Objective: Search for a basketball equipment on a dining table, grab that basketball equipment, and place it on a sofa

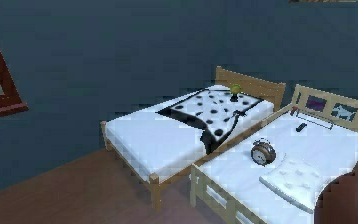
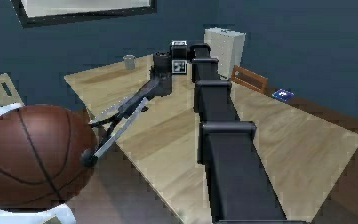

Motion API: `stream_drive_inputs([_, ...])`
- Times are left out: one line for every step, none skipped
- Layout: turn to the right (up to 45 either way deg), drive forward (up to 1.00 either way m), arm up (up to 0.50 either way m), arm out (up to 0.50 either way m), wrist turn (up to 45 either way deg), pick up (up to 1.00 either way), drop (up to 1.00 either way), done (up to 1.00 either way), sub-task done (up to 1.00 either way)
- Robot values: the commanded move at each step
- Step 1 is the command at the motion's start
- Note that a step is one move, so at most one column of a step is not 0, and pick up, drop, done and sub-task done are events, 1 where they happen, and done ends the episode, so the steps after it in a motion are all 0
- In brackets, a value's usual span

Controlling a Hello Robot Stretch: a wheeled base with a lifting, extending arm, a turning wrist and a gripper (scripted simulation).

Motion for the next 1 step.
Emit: stream_drive_inputs([0.0, 0.0, 0.0, 0.0, -9.0, 0.0, 0.0, 0.0, 0.0])
